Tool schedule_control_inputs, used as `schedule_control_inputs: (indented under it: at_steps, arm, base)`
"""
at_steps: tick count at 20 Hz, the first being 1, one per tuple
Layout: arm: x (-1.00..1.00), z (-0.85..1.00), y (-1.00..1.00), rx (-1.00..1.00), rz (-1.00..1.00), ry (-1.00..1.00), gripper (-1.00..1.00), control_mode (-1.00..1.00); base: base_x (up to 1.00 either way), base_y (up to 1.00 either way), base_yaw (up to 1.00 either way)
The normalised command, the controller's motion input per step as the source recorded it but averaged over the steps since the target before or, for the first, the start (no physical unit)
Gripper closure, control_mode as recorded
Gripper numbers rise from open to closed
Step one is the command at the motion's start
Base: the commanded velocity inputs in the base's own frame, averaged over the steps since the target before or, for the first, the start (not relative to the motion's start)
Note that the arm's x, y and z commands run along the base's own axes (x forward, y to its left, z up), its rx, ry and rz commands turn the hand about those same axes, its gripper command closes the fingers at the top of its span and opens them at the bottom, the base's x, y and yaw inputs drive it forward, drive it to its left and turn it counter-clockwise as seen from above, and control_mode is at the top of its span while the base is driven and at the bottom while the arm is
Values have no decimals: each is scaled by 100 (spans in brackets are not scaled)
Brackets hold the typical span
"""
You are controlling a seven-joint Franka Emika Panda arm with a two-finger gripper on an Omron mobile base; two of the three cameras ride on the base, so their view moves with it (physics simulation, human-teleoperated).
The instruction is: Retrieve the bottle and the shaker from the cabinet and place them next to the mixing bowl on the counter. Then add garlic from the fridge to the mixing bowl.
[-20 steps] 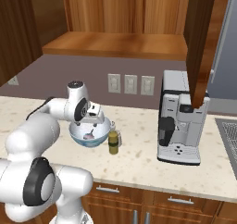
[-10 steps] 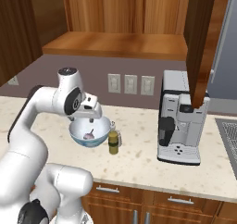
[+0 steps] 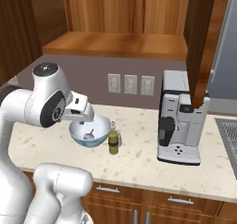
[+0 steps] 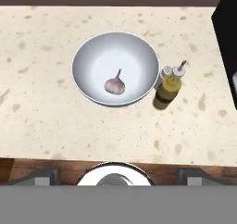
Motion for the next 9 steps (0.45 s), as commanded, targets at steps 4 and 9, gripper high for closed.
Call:
schedule_control_inputs:
  at_steps: [4, 9]
  arm:
    - [-81, 66, 3, -1, 0, -14, -100, -100]
    - [-54, 29, 1, 0, 0, -13, -100, -100]
  base:
    - [0, 0, 0]
    - [0, 0, 0]
